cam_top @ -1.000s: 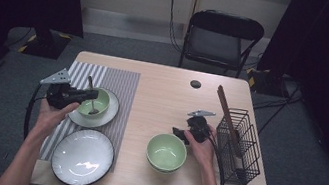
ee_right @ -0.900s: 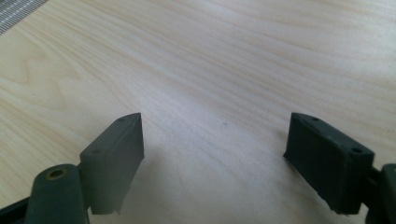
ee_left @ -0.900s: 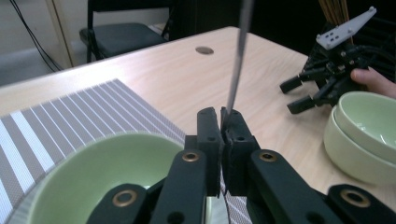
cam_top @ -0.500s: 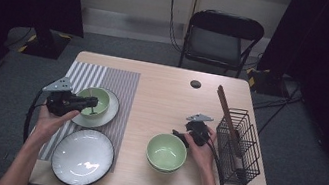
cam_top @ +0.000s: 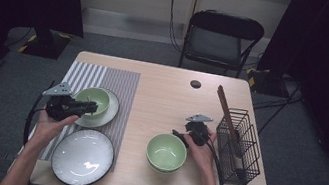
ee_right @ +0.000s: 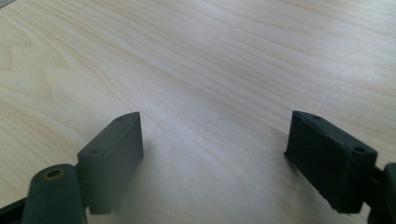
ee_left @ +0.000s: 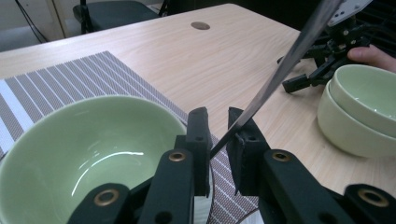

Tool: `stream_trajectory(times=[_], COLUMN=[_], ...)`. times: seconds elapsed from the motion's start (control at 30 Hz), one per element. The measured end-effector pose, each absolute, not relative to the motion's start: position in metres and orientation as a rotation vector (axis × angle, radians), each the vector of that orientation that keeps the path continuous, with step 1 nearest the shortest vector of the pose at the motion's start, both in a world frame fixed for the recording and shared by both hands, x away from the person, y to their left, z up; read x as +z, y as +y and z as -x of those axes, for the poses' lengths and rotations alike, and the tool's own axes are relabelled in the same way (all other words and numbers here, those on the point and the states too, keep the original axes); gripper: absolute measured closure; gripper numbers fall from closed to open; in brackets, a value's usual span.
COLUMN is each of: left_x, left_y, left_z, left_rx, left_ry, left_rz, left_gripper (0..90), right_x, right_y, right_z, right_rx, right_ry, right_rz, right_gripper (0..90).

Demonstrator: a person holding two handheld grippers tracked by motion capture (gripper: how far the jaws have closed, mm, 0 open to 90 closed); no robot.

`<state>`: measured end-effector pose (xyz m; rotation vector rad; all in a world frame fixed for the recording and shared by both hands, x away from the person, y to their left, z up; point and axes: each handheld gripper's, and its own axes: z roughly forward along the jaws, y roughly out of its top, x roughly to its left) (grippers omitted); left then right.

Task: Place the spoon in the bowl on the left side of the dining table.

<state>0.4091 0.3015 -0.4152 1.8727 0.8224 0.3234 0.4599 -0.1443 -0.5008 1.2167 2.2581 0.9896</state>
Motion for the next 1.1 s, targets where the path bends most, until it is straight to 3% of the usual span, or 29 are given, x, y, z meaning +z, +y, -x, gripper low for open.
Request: stream_trajectory(times=[0.87,1.1], left_x=[-0.4223,-0.4222], left_y=[0.2987,0.2929], left_z=[-0.4048,-0.4047], left_rx=[0.298,0.294], left_ry=[0.836,0.807], left_rz=[-1.893,-1.909], left_gripper=[62.0,62.4], right_x=[-0.5007,-0.5007], right_y=[-0.1444,-0.1443], right_z=[-0.4600,-0.4600], right_rx=[0.988,0.988], right_ry=[2.258,2.258], right_rz=[-1.217,-1.217], right_gripper=[18.2,18.2])
